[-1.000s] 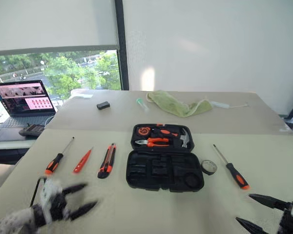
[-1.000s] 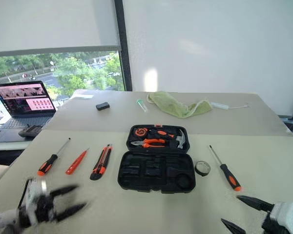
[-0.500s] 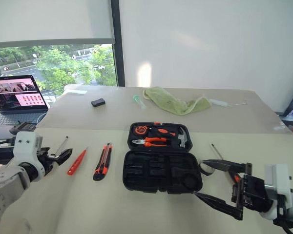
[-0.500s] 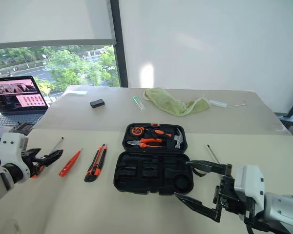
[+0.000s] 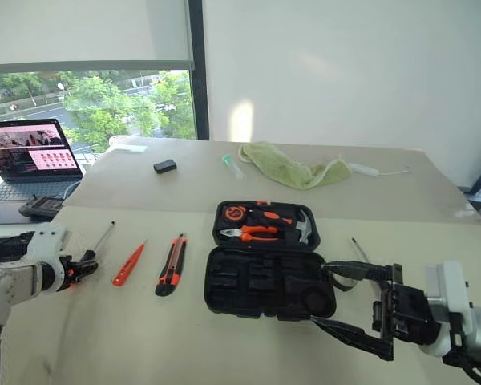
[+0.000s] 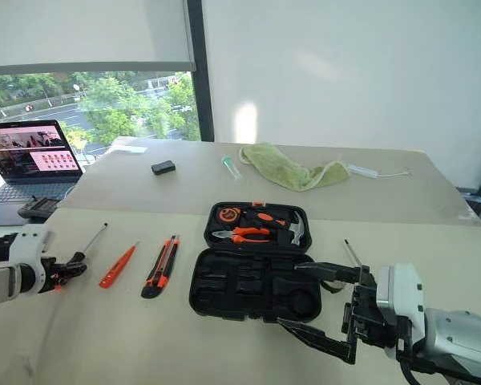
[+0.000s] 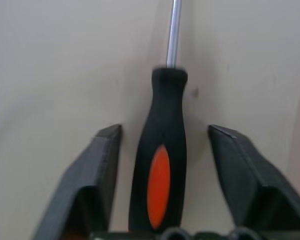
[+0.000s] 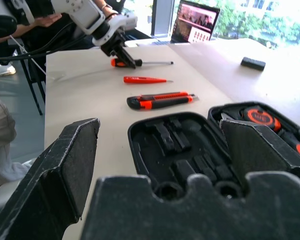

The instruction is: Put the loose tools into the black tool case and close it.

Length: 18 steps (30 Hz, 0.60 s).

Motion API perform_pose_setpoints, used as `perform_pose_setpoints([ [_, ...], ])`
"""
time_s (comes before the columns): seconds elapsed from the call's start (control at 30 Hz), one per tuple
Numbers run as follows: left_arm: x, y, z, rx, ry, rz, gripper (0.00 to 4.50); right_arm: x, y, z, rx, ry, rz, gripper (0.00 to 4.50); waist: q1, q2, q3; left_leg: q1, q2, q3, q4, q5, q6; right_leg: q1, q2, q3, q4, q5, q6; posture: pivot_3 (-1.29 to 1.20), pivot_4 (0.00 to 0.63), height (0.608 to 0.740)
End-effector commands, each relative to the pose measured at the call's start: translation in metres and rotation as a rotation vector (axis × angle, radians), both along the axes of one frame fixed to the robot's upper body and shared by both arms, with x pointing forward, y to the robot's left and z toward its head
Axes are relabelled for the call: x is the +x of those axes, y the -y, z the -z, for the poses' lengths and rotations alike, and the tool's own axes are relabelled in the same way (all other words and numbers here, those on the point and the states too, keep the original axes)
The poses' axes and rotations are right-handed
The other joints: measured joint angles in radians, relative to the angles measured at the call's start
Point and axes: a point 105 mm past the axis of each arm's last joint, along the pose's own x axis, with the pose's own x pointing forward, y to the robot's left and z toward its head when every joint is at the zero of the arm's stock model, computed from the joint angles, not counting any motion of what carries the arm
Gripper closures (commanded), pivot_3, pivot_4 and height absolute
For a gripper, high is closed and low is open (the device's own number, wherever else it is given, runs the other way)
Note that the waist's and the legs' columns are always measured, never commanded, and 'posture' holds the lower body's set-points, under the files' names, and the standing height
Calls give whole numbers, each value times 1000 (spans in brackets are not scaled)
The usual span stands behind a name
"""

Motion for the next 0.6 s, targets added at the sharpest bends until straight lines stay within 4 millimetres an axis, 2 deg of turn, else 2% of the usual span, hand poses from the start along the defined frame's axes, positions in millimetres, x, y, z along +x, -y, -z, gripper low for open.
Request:
perform_pose_setpoints([
  [0.03,5,-2,-18,-10,60,23,3345,-6,0,-7,-2,50,9,0,0,0,0,0,0,0,0,0,0,0,-1,0,0,0,0,0,150,740],
  [0.07,12,6,-34,-57,155,61,3719,-6,2,-6,-1,46,22,0,-1,0,0,0,0,0,0,0,0,0,-1,0,0,0,0,0,150,740],
  [0.13,22,25,-69,-158,322,156,3831,-7,5,-4,3,41,47,0,3,-1,0,0,0,0,0,0,0,0,-2,0,0,0,0,0,150,740],
  [0.17,23,45,-87,-215,365,270,3882,-7,7,-3,7,38,65,0,6,-4,0,-2,0,-1,1,0,0,0,-2,0,0,0,0,0,150,740],
  [0.2,21,79,-106,-214,388,476,3882,-8,10,-1,9,34,91,0,8,-6,0,-4,0,-3,3,0,0,-1,-2,-1,1,0,0,0,150,740],
  [0.23,15,111,-116,-231,376,660,3882,-9,14,1,8,29,114,0,12,-7,0,-7,0,-5,4,2,-3,-2,-2,-2,1,0,0,0,150,740],
  [0.27,8,137,-117,-223,337,822,3882,-11,17,3,4,27,133,0,15,-8,0,-10,0,-7,7,3,-5,-2,-2,-3,0,0,0,0,150,740],
  [0.33,1,171,-104,-137,266,1051,3882,-14,23,6,-7,24,162,0,15,-6,-1,-11,-2,-7,8,2,-4,-1,-2,-7,0,1,1,0,150,740],
  [0.37,-2,186,-98,-83,247,1154,3882,-16,26,6,-11,22,175,0,11,-1,-4,-10,-4,-6,8,2,-3,0,-2,-5,0,1,1,0,150,740],
  [0.43,0,209,-85,-6,213,1292,3882,-19,31,6,-13,19,203,0,4,7,-8,-6,-9,-2,8,0,1,2,-4,1,-1,0,5,0,150,740],
  [0.6,23,248,-52,171,148,1482,3882,-29,44,4,-32,11,269,0,-7,3,-6,-4,-11,1,9,-4,11,2,0,5,0,-1,6,0,150,740],
])
